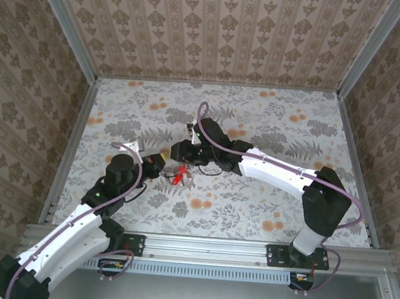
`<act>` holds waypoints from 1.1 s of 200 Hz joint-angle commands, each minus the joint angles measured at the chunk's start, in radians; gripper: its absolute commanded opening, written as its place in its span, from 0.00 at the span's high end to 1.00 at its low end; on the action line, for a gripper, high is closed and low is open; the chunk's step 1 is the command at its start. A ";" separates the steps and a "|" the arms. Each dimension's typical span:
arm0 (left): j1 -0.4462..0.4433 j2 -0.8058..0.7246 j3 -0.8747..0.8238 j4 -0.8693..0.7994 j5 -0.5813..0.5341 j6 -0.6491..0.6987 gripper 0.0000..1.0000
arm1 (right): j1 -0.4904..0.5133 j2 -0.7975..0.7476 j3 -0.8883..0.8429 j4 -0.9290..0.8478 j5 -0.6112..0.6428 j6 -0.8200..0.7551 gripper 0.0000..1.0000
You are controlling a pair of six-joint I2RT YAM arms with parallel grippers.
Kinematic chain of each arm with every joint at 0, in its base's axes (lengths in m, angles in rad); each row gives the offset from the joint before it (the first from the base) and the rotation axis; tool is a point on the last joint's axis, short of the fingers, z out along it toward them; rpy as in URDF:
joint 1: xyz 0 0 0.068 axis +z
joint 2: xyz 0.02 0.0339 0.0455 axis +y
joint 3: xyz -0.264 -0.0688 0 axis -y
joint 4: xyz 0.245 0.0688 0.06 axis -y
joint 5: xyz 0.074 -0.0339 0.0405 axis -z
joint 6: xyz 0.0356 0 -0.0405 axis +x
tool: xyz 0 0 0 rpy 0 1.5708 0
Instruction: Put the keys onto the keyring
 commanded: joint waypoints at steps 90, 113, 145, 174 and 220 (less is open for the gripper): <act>-0.014 -0.054 0.005 0.095 0.064 0.190 1.00 | -0.040 -0.240 -0.201 0.165 0.028 -0.586 0.58; -0.015 -0.058 0.022 0.087 0.160 0.279 1.00 | -0.044 -0.290 -0.314 0.273 -0.034 -1.163 0.61; -0.016 -0.058 0.060 0.018 0.298 0.390 1.00 | -0.098 -0.321 -0.305 0.160 -0.164 -1.698 0.63; -0.017 -0.065 0.082 -0.005 0.341 0.432 1.00 | -0.101 -0.304 -0.254 0.032 -0.186 -1.998 0.65; -0.016 -0.054 0.094 0.014 0.379 0.448 1.00 | -0.071 -0.282 -0.267 0.049 -0.143 -2.220 0.67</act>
